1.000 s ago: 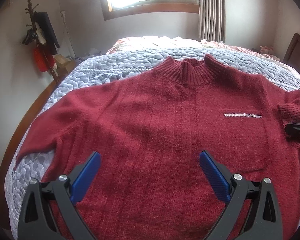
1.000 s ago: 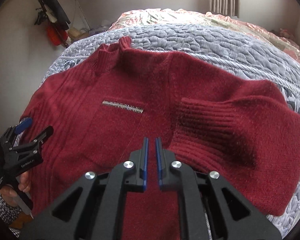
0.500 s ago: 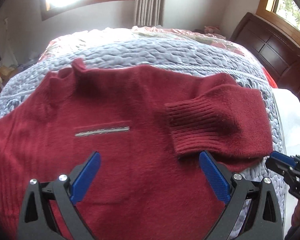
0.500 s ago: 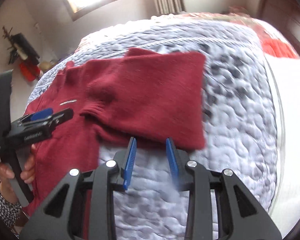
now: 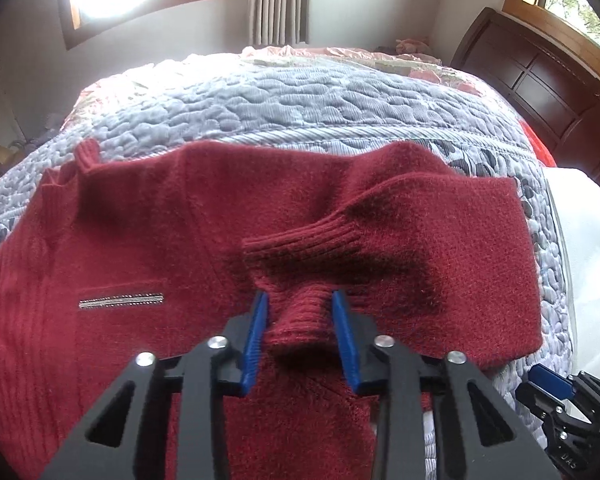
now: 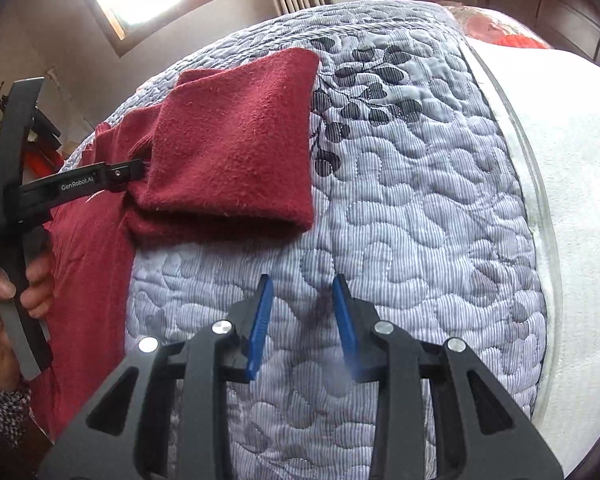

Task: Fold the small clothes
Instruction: 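Carry the sleeve across the sweater body with the right tool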

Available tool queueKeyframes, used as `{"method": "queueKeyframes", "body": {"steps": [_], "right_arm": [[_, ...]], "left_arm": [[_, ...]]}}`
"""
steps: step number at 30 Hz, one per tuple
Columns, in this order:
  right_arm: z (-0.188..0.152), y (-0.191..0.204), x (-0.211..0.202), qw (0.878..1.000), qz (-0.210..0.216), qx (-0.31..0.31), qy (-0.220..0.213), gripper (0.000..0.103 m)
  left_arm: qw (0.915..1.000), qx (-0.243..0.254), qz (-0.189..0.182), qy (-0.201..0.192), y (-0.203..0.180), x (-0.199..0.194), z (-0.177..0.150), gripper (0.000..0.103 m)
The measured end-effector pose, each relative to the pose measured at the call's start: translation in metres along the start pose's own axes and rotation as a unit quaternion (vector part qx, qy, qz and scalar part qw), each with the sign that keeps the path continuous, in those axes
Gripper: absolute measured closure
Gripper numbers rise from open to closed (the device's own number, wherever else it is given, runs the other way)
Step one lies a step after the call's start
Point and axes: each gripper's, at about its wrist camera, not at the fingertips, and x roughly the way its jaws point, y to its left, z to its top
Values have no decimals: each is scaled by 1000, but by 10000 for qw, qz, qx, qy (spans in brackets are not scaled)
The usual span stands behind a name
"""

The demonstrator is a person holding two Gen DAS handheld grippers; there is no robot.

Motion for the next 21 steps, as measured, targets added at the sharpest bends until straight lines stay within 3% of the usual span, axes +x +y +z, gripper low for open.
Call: {"method": "queueKeyframes", "body": {"steps": [3, 8, 16, 21], "right_arm": [[1, 5, 0, 10000, 25, -50, -8, 71], [9, 21, -2, 9999, 77, -49, -79, 71], [28, 55, -4, 9990, 337, -214, -183, 71], [43, 88, 7, 9976, 602, -324, -144, 60]], "left_arm": [[9996, -206, -185, -84, 13, -14, 1, 80], [9966, -496, -309, -589, 52, -60, 1, 82], [9894, -874, 250, -1134, 155, -107, -1, 82], [9837, -1118, 833, -1138, 235, -105, -16, 82]]}}
